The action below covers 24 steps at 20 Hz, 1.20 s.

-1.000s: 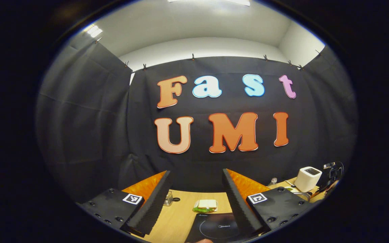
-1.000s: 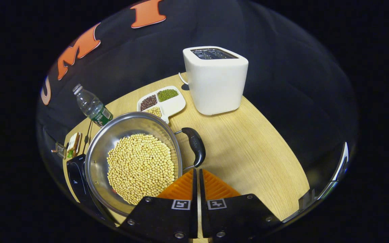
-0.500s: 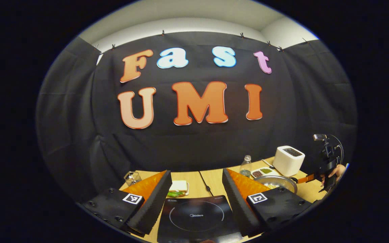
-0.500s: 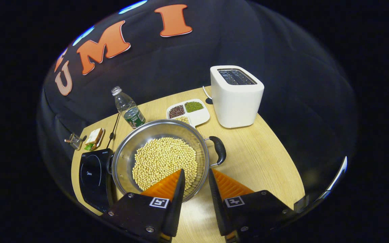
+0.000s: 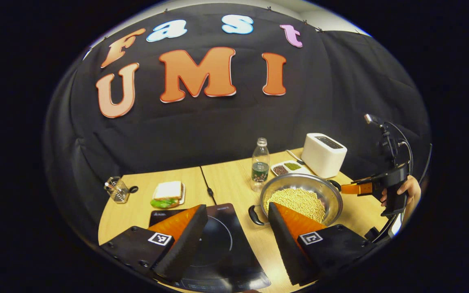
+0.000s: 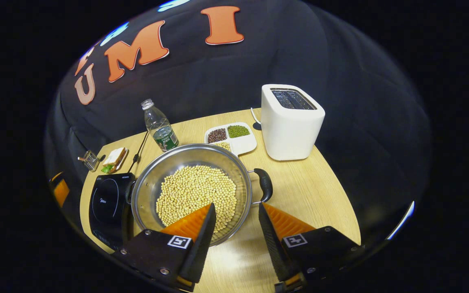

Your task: First push the handle of the pot to place it horizontally, then grasp the pot with both hands and set it on the induction cooktop.

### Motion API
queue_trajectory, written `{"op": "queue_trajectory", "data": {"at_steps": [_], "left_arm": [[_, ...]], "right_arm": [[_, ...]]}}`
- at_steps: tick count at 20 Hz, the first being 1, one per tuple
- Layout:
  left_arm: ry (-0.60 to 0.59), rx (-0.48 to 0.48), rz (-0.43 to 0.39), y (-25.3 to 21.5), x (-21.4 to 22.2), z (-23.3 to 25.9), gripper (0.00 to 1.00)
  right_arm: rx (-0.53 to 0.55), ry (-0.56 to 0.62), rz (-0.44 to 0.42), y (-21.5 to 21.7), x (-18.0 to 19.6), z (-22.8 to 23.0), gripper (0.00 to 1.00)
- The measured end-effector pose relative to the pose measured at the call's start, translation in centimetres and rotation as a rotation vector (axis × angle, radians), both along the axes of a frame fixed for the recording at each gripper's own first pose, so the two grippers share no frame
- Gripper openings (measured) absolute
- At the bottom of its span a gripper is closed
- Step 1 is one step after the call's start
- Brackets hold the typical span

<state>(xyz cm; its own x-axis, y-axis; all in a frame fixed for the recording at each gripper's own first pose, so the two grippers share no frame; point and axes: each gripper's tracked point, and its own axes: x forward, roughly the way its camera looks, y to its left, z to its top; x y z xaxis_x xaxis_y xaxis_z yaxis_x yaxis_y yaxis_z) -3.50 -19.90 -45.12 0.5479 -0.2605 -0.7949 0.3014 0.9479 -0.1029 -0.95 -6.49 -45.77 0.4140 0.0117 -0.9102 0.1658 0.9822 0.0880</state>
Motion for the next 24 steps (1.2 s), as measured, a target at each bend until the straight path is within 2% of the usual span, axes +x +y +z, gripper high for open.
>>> {"op": "queue_trajectory", "data": {"at_steps": [6, 8, 15, 22, 24], "left_arm": [[0.168, -0.046, 0.016, -3.6, -0.7, -6.9, 0.98], [0.207, -0.027, 0.039, -3.8, -0.4, -9.3, 0.99], [0.366, -0.015, 0.076, -5.4, -0.9, -16.8, 0.98], [0.335, 0.031, 0.094, -5.7, 0.0, -19.6, 0.98], [0.314, 0.045, 0.094, -5.6, 0.2, -20.0, 0.94]], "right_arm": [[-0.023, -0.001, 0.015, -1.0, 0.3, -1.1, 0.82], [-0.026, 0.008, 0.019, -1.5, 0.4, -1.7, 0.85], [-0.025, 0.037, 0.023, -2.0, 1.1, -4.2, 0.86], [-0.034, 0.073, 0.025, -2.7, 1.3, -7.1, 0.86], [-0.028, 0.074, 0.021, -2.8, 1.5, -7.7, 0.86]]}}
